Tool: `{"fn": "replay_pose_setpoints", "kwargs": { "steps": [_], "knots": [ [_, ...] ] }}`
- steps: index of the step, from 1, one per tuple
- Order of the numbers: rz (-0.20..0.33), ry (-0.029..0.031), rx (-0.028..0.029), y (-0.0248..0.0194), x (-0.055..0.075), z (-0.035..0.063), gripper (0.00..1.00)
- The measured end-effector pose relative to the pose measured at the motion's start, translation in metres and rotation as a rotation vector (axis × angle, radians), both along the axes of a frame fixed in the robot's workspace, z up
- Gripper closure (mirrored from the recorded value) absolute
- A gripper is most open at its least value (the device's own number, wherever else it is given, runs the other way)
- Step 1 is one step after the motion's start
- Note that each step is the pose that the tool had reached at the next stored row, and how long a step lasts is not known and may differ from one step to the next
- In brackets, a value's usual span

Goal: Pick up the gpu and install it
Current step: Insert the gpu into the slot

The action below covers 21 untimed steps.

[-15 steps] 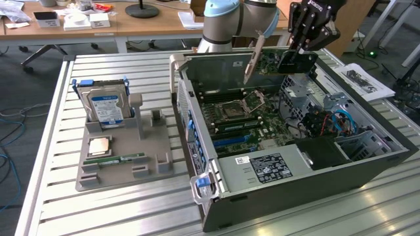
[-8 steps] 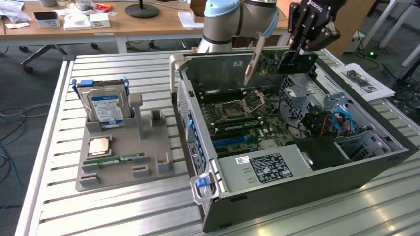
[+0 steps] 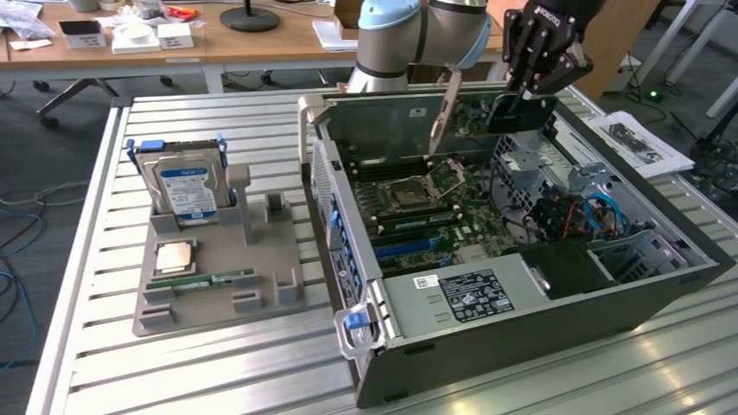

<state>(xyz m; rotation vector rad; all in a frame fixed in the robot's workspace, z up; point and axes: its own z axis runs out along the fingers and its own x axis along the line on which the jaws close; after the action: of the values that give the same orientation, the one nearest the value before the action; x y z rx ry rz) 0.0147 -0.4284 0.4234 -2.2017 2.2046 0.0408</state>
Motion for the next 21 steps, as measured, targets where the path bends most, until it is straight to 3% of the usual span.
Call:
{"fn": "replay_pose_setpoints", "kwargs": {
  "steps": [21],
  "knots": [
    [-0.066,-0.0004,0.0001,0.0,-0.015,-0.0149,0.73]
  ]
}}
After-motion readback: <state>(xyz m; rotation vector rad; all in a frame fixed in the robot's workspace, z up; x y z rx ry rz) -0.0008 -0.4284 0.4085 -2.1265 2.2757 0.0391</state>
